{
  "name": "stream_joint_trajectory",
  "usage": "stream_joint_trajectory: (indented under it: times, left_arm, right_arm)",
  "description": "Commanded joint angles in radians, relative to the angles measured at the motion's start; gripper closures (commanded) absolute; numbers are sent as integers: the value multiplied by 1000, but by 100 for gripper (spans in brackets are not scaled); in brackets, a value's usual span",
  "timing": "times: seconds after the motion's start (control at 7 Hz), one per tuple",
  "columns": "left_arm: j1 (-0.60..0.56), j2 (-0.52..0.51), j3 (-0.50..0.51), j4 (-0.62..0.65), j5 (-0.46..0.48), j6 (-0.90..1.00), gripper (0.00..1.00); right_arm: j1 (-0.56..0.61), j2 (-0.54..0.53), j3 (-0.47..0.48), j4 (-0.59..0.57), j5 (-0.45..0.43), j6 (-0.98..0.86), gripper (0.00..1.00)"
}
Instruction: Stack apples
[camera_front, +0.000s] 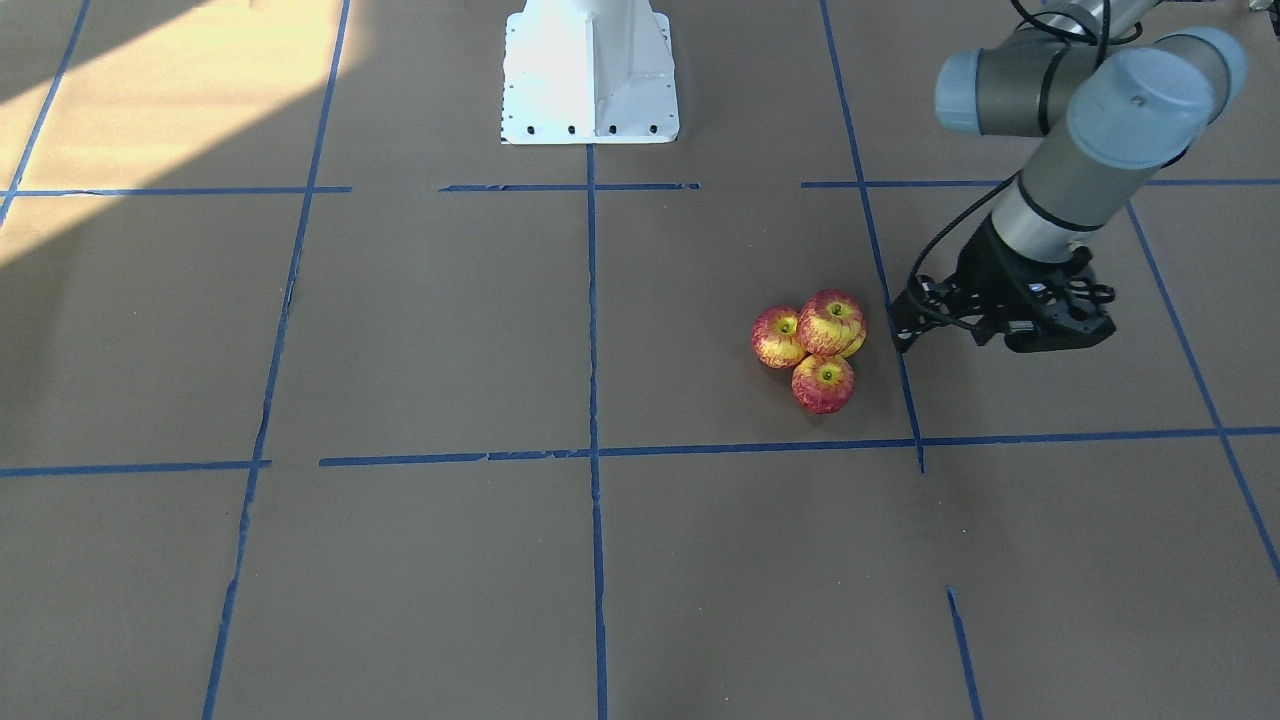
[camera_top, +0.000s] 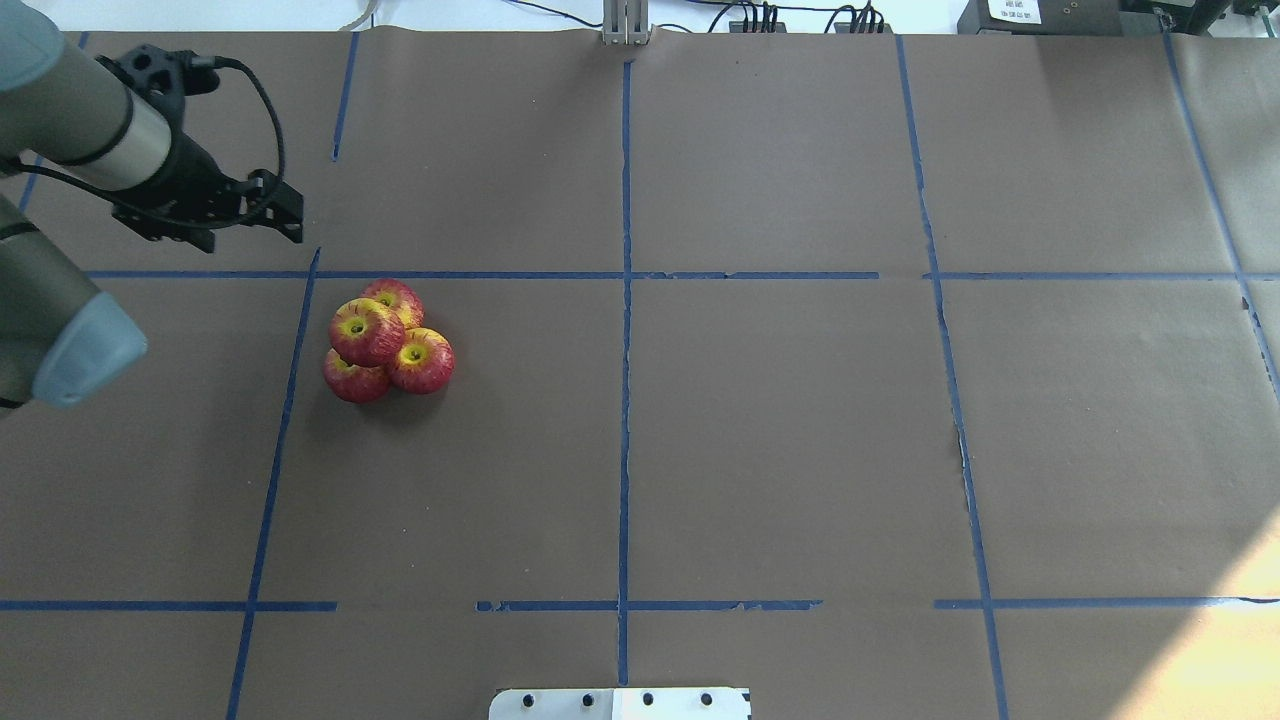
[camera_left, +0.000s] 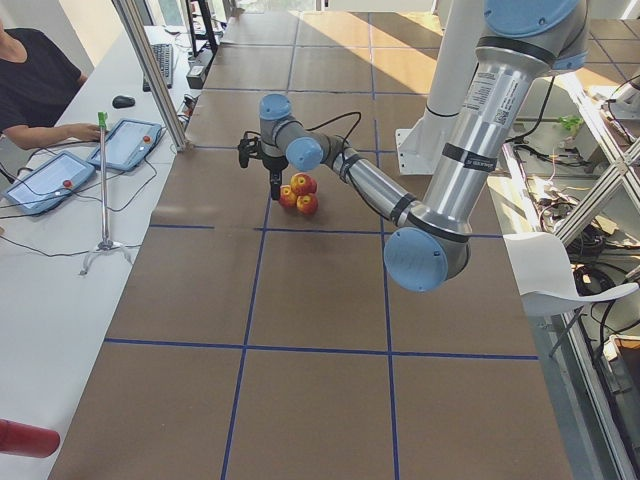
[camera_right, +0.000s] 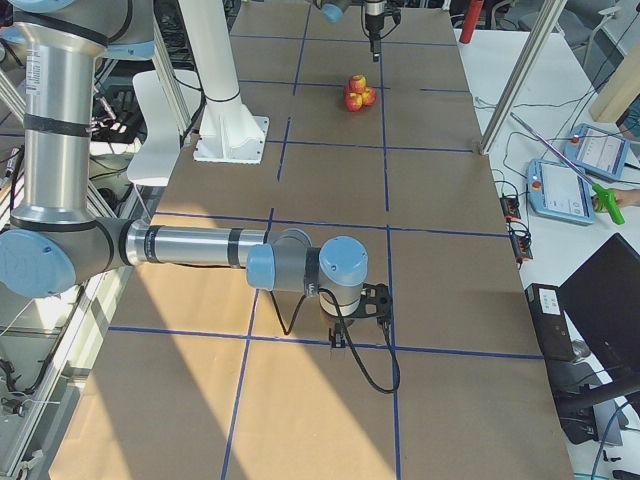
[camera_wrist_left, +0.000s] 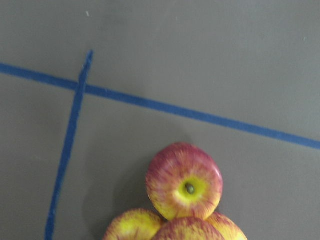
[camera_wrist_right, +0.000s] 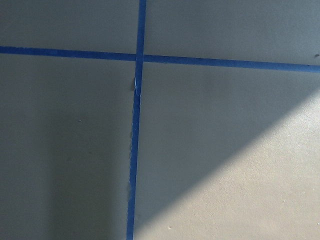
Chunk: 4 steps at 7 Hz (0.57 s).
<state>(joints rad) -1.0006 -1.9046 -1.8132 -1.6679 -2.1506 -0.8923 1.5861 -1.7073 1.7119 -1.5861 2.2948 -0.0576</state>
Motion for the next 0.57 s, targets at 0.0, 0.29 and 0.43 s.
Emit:
stream_joint_trajectory:
  times: [0.0,0.29,0.43]
  left_arm:
    - [-184,99,-12,46,-6,331,0]
    - [-356,191,38,46,-84,668,0]
    - [-444,199,82,50,-98,799,0]
  right_arm:
    - [0,0,0,0,0,-1,0]
    - [0,0,0,0,0,-1,0]
    - [0,0,0,0,0,-1,0]
